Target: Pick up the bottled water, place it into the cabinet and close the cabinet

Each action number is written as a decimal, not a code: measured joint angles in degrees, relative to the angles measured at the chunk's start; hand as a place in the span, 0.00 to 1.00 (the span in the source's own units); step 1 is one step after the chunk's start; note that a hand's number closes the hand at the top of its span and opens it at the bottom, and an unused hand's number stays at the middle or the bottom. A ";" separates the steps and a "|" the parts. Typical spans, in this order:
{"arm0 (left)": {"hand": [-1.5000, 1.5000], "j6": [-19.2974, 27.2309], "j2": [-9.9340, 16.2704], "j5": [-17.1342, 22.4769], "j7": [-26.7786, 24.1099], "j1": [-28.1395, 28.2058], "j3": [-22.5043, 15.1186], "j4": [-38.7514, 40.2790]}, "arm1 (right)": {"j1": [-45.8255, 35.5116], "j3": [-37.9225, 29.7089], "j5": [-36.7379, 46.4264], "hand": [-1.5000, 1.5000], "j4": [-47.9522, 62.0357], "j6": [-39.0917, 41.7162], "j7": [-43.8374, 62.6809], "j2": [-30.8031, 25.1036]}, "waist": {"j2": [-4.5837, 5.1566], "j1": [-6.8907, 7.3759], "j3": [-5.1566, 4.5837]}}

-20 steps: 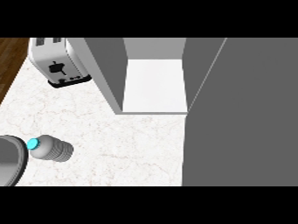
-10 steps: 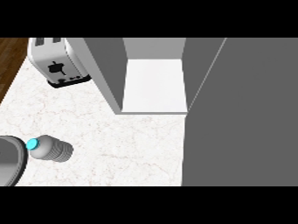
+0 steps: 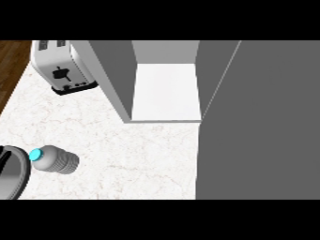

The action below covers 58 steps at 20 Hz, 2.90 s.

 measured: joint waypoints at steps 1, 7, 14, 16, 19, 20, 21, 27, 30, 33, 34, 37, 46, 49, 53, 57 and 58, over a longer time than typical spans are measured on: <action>0.00 0.28 0.24 -1.35 -0.74 -1.56 -0.21 2.39 | -0.45 -0.24 -0.41 0.00 -0.23 -0.04 0.32 -0.12 | 0.05 -0.07 -0.05; 0.00 0.44 0.56 -5.26 -4.31 -4.06 -0.76 8.44 | 1.79 1.06 0.43 0.00 -1.37 0.72 -0.69 0.20 | -0.26 -0.20 0.76; 0.00 1.19 1.29 -7.82 -7.32 -8.82 -0.85 19.14 | 2.51 2.03 1.33 0.00 -0.44 1.25 -2.08 0.56 | -0.17 -0.67 0.65; 0.00 0.72 1.78 -8.31 -8.63 -10.43 -0.81 23.26 | 2.87 2.61 1.42 0.00 -1.02 0.93 -1.73 0.85 | -0.11 -0.69 0.52; 0.00 0.02 2.36 -9.45 -11.60 -13.22 -0.98 30.01 | 2.81 1.30 0.30 0.00 -0.17 1.75 -2.36 0.15 | -0.06 -0.72 0.40; 0.00 -0.56 2.61 -9.65 -12.58 -13.71 -1.03 31.39 | 2.98 0.59 -0.36 0.00 -0.75 2.04 -2.20 -0.40 | -0.12 -0.73 0.55; 0.00 -1.16 2.67 -9.54 -12.84 -14.09 -1.03 32.31 | 2.72 0.81 0.01 0.00 -0.34 1.94 -2.36 -0.17 | -0.23 -0.64 0.76; 0.00 -0.70 3.99 -12.82 -18.41 -19.31 -0.86 44.40 | 3.14 1.12 0.21 0.00 -0.49 2.35 -2.74 -0.14 | 0.08 -0.90 0.26; 0.00 -0.44 5.34 -14.35 -21.37 -22.25 -0.85 51.76 | 2.99 -0.23 -0.24 0.00 1.14 3.32 -4.52 -0.45 | 0.13 -0.88 0.15; 0.00 0.28 6.51 -16.17 -24.39 -24.75 -1.37 57.96 | 2.59 -0.26 -0.55 0.00 0.58 3.19 -3.54 -0.68 | 0.14 -0.82 0.17; 0.00 0.63 6.83 -16.56 -25.47 -25.42 -1.35 59.89 | 2.85 0.21 -0.33 0.00 0.39 3.14 -3.46 -0.48 | 0.17 -0.90 0.14; 0.00 1.30 7.54 -17.16 -26.81 -28.51 -1.54 65.54 | 1.81 -0.13 -1.05 0.00 0.52 2.78 -2.51 -0.54 | 0.35 -0.88 -0.22; 0.00 -1.76 9.28 -15.86 -27.52 -32.01 -1.35 73.25 | 0.17 1.15 0.53 0.00 1.93 1.54 -1.97 0.55 | 0.37 -0.82 -0.24; 0.00 -2.62 9.46 -15.23 -26.81 -32.87 -1.28 74.40 | 0.07 0.98 0.37 0.00 2.78 2.07 -2.25 0.25 | 0.33 -0.78 -0.17; 0.00 -3.67 8.75 -14.49 -26.37 -33.63 -1.39 74.88 | -0.47 1.44 0.62 0.00 3.20 1.73 -2.32 0.47 | 0.31 -0.74 -0.12; 0.00 -4.29 7.89 -14.50 -26.48 -33.58 -2.39 73.81 | -0.82 2.42 1.52 0.00 3.97 0.87 -2.71 1.10 | 0.20 -0.57 -0.02; 1.00 -4.38 7.70 -14.55 -26.54 -33.61 -2.64 73.63 | -0.30 2.33 1.17 0.00 3.43 1.11 -2.49 0.76 | 0.20 -0.66 0.00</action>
